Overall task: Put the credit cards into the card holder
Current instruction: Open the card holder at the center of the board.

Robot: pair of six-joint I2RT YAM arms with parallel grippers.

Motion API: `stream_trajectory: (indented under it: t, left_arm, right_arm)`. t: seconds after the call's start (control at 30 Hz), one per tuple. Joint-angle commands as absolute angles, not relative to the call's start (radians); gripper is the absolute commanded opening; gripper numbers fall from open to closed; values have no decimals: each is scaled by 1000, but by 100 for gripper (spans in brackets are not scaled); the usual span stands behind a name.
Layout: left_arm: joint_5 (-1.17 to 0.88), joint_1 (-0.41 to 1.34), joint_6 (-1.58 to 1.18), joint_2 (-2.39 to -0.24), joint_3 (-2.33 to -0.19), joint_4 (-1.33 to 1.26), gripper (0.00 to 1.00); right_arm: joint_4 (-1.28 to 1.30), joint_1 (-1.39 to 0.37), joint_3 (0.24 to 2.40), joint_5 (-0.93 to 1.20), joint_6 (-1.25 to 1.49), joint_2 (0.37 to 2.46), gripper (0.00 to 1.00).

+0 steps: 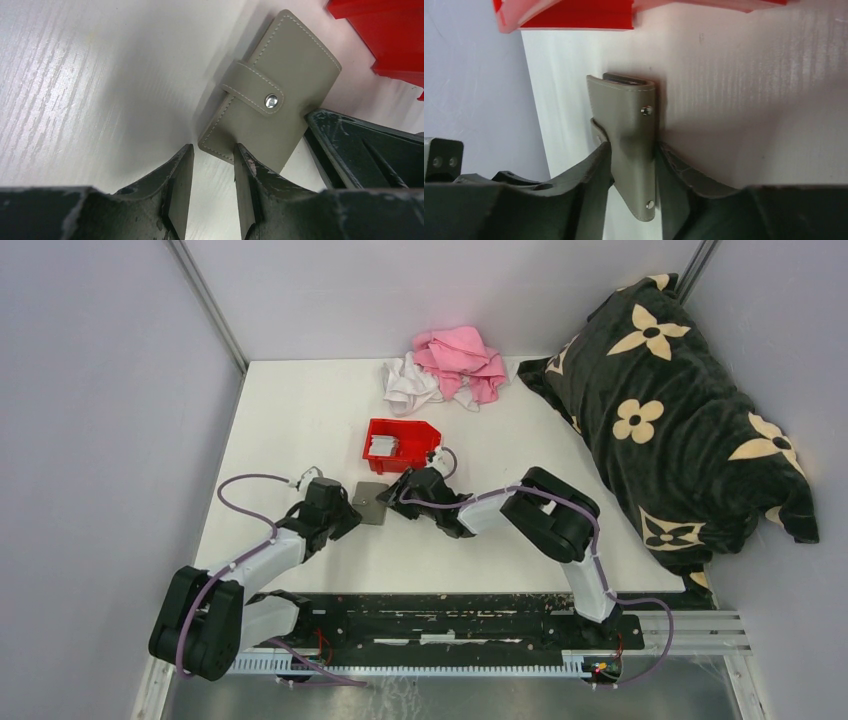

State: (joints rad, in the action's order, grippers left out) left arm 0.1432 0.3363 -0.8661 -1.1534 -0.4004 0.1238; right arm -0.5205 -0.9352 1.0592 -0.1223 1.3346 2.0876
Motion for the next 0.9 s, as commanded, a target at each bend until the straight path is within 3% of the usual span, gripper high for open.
stream_trajectory:
  t: [0.0,0.23,0.57,0.87]
  left_arm:
    - [95,339,-887,-1182,-352,177,44]
    - [73,340,-879,-1210,-377,177,45]
    - [140,341,-882,-1081,-480,285,67]
    - [104,349,-819,-1145,-579,265,70]
  right_arm:
    - [-468,-936,1075,-60,1304,2160,36]
    - [-383,-930,1128,14,1241,2172,1]
    - [-152,-894,1122,-19,1046,2010,1]
    - [-27,-892,1116,-22,935,1925,1]
